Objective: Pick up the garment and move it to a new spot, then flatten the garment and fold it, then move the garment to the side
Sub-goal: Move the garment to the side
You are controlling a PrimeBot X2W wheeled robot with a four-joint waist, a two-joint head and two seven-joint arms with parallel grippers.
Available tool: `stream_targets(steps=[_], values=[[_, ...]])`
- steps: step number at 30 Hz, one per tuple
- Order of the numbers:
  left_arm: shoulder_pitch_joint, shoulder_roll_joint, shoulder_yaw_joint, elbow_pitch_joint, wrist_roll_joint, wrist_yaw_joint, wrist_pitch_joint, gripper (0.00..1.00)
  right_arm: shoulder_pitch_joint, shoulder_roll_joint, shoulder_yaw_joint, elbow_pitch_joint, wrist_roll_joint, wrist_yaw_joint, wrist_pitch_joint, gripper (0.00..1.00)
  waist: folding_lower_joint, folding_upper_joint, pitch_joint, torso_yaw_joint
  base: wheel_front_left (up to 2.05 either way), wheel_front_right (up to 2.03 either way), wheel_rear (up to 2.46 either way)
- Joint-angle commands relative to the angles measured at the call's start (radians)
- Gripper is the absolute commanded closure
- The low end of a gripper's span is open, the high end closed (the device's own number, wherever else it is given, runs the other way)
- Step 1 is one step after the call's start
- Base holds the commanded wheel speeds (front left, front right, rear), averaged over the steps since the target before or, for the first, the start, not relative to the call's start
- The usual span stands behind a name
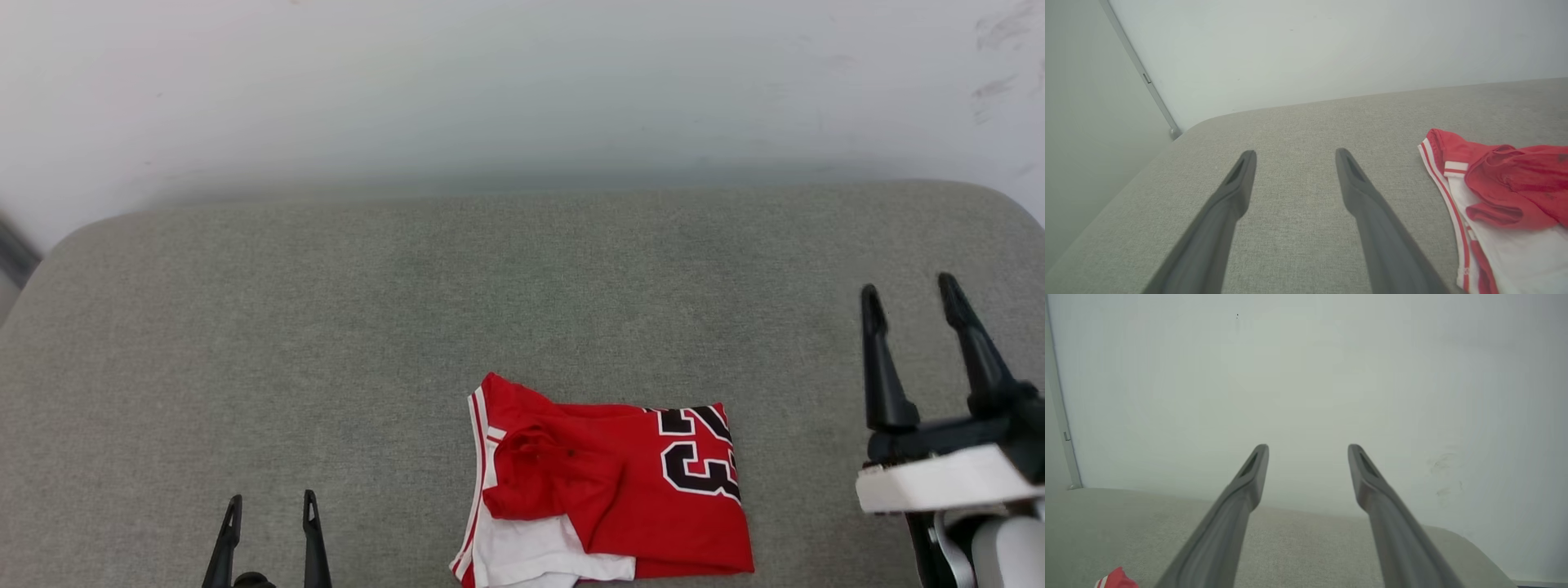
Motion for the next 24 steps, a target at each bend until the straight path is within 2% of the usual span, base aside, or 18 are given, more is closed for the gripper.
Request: stream_targets(steps=[1,5,7,9,13,14,17,21,24], values=[[-0.014,-0.004,0.0,-0.003,0.002,0.001,-0.002,0.0,-0.037,-0.032,0.032,0.025,0.031,0.0,0.034,0.0,0.0,0.0,0.005,0.0,0.0,0.0,0.0],[-0.02,-0.006,-0.001,-0.006,0.003,0.002,-0.002,0.0,-0.137,-0.184,0.186,0.066,0.172,-0.001,0.281,0.0,0.0,0.0,0.021,0.002,0.0,0.0,0.0],[-0.024,-0.008,0.001,-0.009,0.002,0.005,-0.002,0.0,-0.162,-0.234,0.249,0.071,0.294,-0.001,0.433,0.0,0.0,0.0,0.031,0.0,0.0,0.0,0.0],[-0.033,-0.009,0.001,-0.011,0.001,0.007,-0.002,0.0,-0.189,-0.294,0.284,0.07,0.41,-0.001,0.576,0.0,0.0,0.0,0.043,0.0,0.0,0.0,0.0],[-0.049,-0.013,-0.001,-0.012,-0.001,0.004,-0.002,0.0,-0.192,-0.365,0.316,0.095,0.658,0.0,0.845,0.0,0.0,0.0,0.071,0.004,0.0,0.0,0.0],[-0.049,-0.013,-0.001,-0.012,-0.001,0.004,-0.002,0.0,-0.192,-0.365,0.316,0.095,0.658,0.0,0.845,0.0,0.0,0.0,0.071,0.004,0.0,0.0,0.0],[-0.069,-0.015,-0.007,-0.012,0.001,0.001,-0.002,0.0,-0.182,-0.41,0.32,0.12,0.79,0.0,0.978,0.0,0.0,0.0,0.096,0.013,0.0,0.0,0.0],[-0.095,-0.017,-0.012,-0.01,0.0,-0.004,-0.002,0.0,-0.175,-0.412,0.303,0.176,0.908,0.0,1.062,0.0,0.0,0.0,0.131,0.029,0.0,0.0,0.0],[-0.118,-0.019,-0.011,-0.008,0.0,-0.006,-0.002,0.0,-0.185,-0.391,0.305,0.212,0.948,0.0,1.083,0.0,0.0,0.0,0.16,0.043,0.0,0.0,0.0]])
